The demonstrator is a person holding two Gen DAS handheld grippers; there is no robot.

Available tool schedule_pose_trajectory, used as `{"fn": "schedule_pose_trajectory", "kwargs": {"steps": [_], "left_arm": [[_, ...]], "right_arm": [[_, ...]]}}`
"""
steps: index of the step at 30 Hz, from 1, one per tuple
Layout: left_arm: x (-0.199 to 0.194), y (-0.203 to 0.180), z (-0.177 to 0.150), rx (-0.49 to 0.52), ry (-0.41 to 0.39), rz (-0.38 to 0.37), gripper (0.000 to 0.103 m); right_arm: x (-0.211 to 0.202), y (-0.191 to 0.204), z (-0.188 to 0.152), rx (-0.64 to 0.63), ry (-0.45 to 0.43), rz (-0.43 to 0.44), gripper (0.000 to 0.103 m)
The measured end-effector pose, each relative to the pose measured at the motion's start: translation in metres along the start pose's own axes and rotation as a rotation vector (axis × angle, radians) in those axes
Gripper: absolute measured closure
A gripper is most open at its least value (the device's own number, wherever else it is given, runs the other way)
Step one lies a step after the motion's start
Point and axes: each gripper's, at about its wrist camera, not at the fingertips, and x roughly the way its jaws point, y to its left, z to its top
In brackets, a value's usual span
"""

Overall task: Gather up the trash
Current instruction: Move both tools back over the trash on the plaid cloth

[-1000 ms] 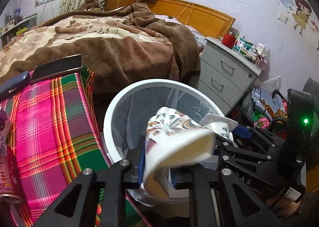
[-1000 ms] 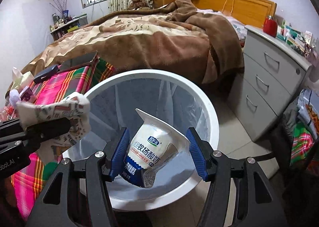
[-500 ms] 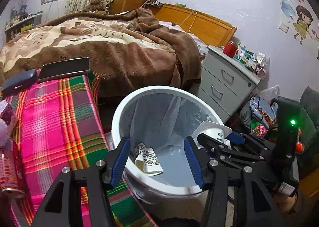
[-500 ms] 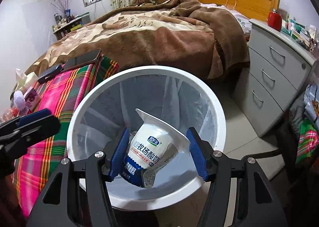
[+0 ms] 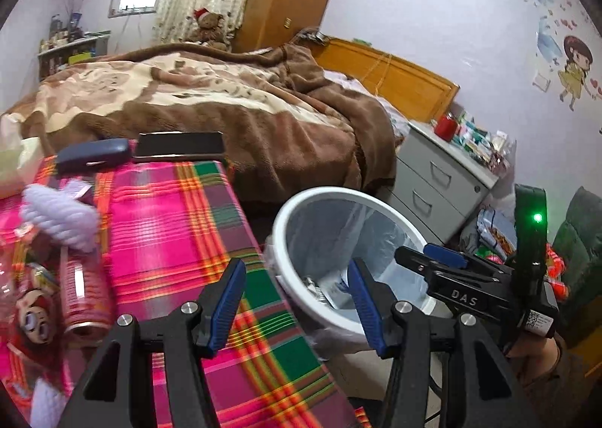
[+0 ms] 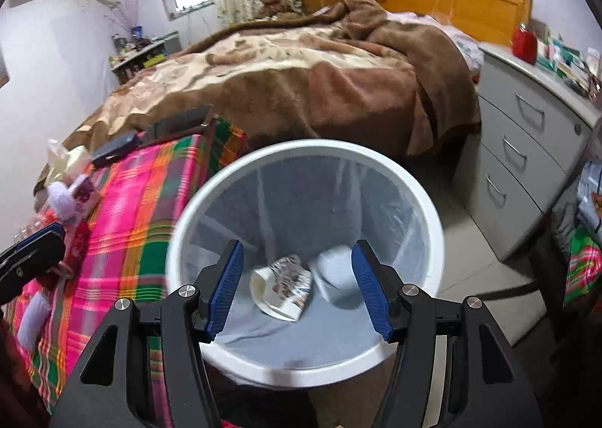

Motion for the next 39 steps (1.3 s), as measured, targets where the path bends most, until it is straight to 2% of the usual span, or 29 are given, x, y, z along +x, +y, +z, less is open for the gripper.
{"fn": "schedule_pose_trajectory", "kwargs": {"steps": [4, 8, 14, 19, 21, 26, 31, 34, 39], "left_arm": [[-0.027, 0.019, -0.009, -0.018, -0.025, 0.041, 0.047], [-0.051, 0.041, -0.021, -0.053, -0.039, 0.088, 0.047], [-0.093, 0.09, -0.047, -0.139, -0.062, 0.207, 0.047], [-0.122, 0.126, -0.073, -0.177, -0.061, 0.349, 0.046], [-0.13, 0.139, -0.082, -0.207, -0.06, 0.362, 0.046], [-0.142, 0.164, -0.101, -0.236, -0.045, 0.403, 0.046], [-0.148, 0.179, -0.115, -0.277, -0.04, 0.384, 0.046], [-0.144, 0.179, -0.119, -0.247, -0.016, 0.377, 0.046], [-0.134, 0.175, -0.124, -0.207, 0.024, 0.29, 0.046]], "right_arm": [[-0.013, 0.018, -0.001, -0.041, -0.048, 0.011, 0.042], [-0.028, 0.04, -0.004, -0.068, -0.103, 0.091, 0.042], [-0.039, 0.083, -0.009, -0.124, -0.147, 0.189, 0.042], [-0.031, 0.123, -0.019, -0.178, -0.117, 0.254, 0.042], [-0.024, 0.138, -0.025, -0.199, -0.097, 0.273, 0.042], [-0.018, 0.166, -0.038, -0.245, -0.079, 0.258, 0.042], [-0.013, 0.186, -0.044, -0.27, -0.061, 0.246, 0.042], [-0.009, 0.195, -0.046, -0.283, -0.047, 0.255, 0.042], [0.001, 0.213, -0.039, -0.289, -0.034, 0.256, 0.042]]}}
